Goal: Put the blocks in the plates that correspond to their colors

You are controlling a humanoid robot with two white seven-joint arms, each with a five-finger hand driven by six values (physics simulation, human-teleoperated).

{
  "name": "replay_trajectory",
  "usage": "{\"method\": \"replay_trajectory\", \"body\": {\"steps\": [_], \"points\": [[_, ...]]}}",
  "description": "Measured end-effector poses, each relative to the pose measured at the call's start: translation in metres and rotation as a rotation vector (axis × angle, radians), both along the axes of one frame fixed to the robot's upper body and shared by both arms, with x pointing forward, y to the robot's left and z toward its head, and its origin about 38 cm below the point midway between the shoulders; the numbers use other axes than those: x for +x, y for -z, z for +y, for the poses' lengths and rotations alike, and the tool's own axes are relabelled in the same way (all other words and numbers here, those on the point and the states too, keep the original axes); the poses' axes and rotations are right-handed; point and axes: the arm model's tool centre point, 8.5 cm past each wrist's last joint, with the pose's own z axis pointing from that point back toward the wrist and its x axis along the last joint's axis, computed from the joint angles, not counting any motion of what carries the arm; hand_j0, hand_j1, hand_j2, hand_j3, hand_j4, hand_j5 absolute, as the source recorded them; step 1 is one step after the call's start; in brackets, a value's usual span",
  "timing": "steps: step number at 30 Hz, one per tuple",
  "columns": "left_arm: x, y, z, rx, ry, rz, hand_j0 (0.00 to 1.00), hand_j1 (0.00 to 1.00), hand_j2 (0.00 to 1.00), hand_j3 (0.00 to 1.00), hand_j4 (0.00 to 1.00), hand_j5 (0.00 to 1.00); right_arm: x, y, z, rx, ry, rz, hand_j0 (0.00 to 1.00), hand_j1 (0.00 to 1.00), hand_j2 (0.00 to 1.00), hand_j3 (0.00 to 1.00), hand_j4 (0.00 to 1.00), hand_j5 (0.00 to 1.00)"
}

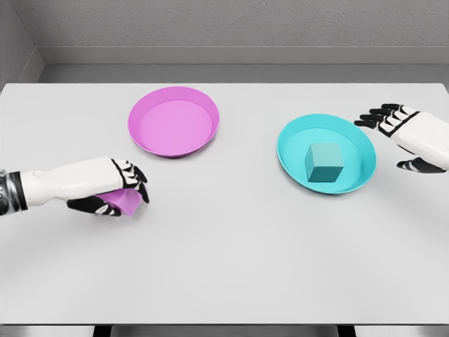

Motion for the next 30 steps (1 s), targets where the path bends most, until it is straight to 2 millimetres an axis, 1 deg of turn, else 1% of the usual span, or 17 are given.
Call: {"method": "replay_trajectory", "body": {"steps": [3,5,10,15,19,23,25,28,30], "points": [[0.007,-0.004,-0.004,-0.005,0.001,-0.017,0.59,0.59,0.59,0.59,0.59,0.59,0.0,-0.001,-0.001,0.001,0.002,-0.002,1.0,1.0,1.0,1.0,1.0,1.0],[0.015,-0.01,-0.007,-0.01,0.001,-0.036,0.59,0.59,0.59,0.59,0.59,0.59,0.0,-0.001,-0.001,0.001,0.003,-0.003,1.0,1.0,1.0,1.0,1.0,1.0],[0.025,-0.006,-0.011,-0.017,-0.004,-0.031,0.59,0.59,0.59,0.59,0.59,0.59,0.0,-0.001,-0.001,0.001,0.002,-0.004,1.0,1.0,1.0,1.0,1.0,1.0],[0.029,-0.007,-0.014,-0.025,-0.005,-0.035,0.59,0.59,0.59,0.59,0.59,0.59,0.0,-0.001,-0.001,0.0,0.003,-0.003,1.0,1.0,1.0,1.0,1.0,1.0],[0.039,-0.019,-0.016,-0.028,-0.008,-0.068,0.59,0.59,0.59,0.59,0.59,0.59,0.0,0.0,-0.001,-0.001,0.004,-0.001,1.0,1.0,1.0,1.0,1.0,1.0],[0.049,-0.026,-0.017,-0.029,-0.019,-0.091,0.59,0.59,0.59,0.59,0.59,0.59,-0.001,0.001,-0.002,-0.004,0.005,0.003,1.0,1.0,1.0,1.0,1.0,1.0],[0.057,-0.032,-0.019,-0.025,-0.024,-0.111,0.59,0.59,0.59,0.59,0.59,0.59,-0.001,0.001,-0.002,-0.005,0.005,0.003,1.0,1.0,1.0,1.0,1.0,1.0],[0.067,-0.03,-0.02,-0.02,-0.036,-0.108,0.59,0.59,0.59,0.59,0.59,0.59,-0.001,0.001,-0.002,-0.006,0.006,0.004,1.0,1.0,1.0,1.0,1.0,1.0],[0.076,-0.036,-0.021,-0.019,-0.046,-0.122,0.59,0.59,0.59,0.59,0.59,0.59,-0.001,0.001,-0.002,-0.007,0.006,0.004,1.0,1.0,1.0,1.0,1.0,1.0]]}}
